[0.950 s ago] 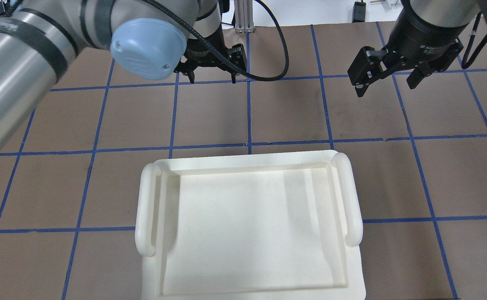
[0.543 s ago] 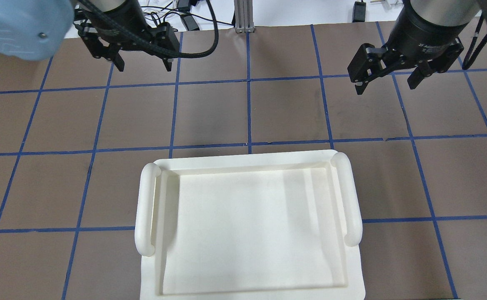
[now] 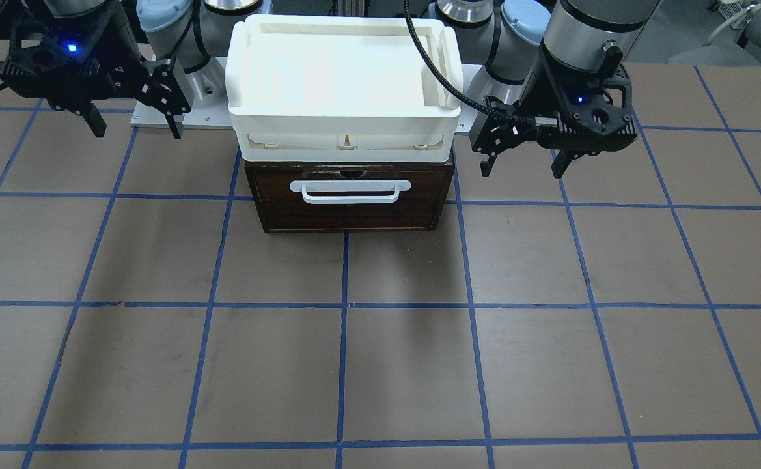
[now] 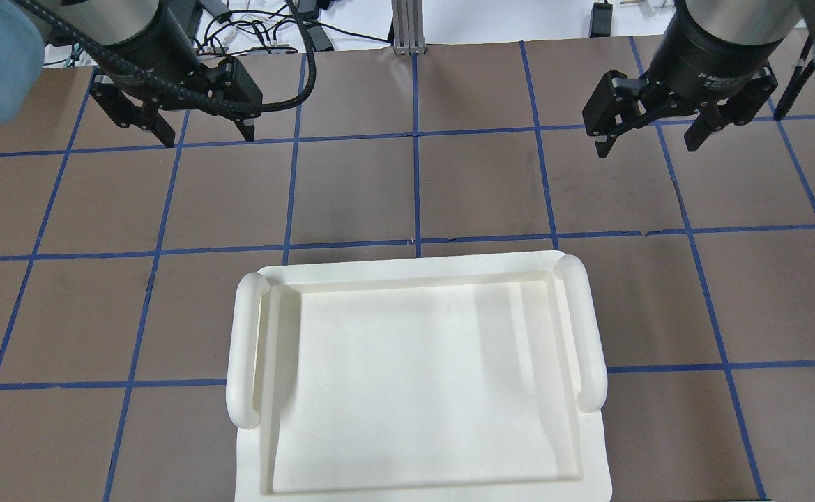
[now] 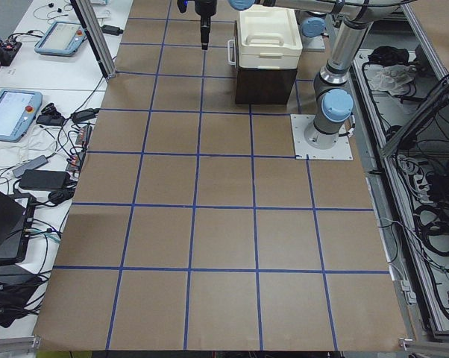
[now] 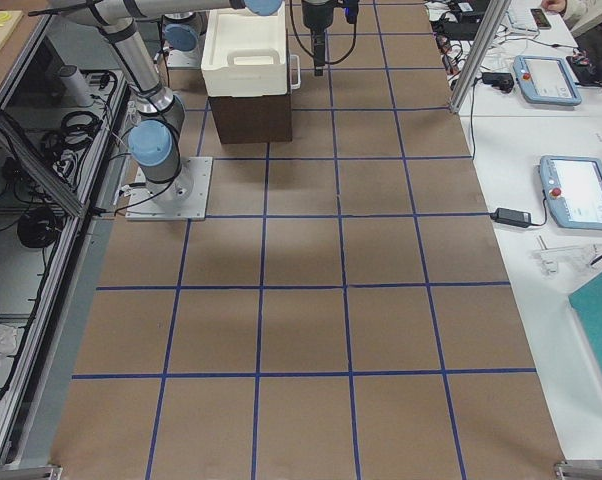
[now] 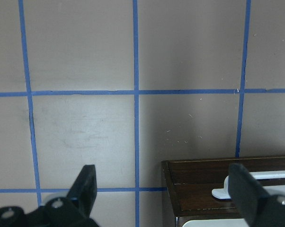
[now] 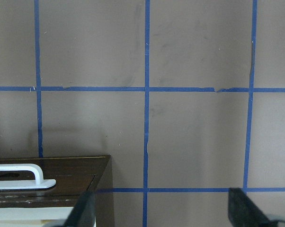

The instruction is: Put scissors in drawer and close it

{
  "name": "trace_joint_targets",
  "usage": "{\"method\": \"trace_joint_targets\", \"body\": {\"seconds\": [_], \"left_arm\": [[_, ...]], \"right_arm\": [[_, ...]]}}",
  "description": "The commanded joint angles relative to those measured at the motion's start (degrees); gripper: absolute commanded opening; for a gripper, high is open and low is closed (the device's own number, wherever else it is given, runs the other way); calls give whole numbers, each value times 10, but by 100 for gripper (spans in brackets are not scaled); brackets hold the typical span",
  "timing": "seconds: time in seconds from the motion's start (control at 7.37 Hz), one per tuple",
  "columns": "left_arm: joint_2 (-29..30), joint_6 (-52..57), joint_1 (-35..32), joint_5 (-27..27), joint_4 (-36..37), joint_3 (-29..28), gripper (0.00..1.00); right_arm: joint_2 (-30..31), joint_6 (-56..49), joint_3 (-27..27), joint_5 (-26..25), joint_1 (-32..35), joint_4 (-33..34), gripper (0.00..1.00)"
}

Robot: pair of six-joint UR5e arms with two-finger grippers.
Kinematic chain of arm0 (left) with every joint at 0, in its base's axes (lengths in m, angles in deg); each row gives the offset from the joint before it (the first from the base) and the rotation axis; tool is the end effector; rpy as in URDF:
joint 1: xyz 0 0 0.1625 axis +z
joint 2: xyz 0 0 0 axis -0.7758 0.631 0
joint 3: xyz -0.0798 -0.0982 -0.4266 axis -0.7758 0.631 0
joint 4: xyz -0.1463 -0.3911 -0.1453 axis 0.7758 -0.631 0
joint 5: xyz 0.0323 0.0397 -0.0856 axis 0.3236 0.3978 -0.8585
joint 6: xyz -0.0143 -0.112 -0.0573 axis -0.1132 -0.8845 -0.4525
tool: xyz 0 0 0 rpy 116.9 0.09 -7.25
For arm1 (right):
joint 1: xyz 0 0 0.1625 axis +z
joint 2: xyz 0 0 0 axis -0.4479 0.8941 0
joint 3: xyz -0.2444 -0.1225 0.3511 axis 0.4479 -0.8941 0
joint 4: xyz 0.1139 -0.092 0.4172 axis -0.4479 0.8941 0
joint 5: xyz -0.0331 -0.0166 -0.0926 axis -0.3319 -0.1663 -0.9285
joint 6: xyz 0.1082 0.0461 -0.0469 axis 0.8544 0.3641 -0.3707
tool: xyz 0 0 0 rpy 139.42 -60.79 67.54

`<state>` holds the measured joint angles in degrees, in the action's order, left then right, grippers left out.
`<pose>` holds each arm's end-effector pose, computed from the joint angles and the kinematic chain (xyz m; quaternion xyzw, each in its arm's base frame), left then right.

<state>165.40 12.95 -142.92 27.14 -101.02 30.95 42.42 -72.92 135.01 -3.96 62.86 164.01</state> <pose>-0.1547 -0.5376 0.5150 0.0067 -0.9995 0.0299 0.0092 0.1273 -0.4923 0.5270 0.0091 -0.9995 0.0279 0.0065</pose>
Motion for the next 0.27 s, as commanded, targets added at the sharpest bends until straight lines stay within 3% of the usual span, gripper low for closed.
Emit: {"method": "trace_joint_targets", "body": {"seconds": [0.0, 0.14], "left_arm": [[-1, -1, 0, 0, 2, 1, 100], [-1, -1, 0, 0, 2, 1, 100]], "right_arm": [[1, 1, 0, -2, 0, 3, 100], [1, 3, 0, -2, 0, 1, 100]]}}
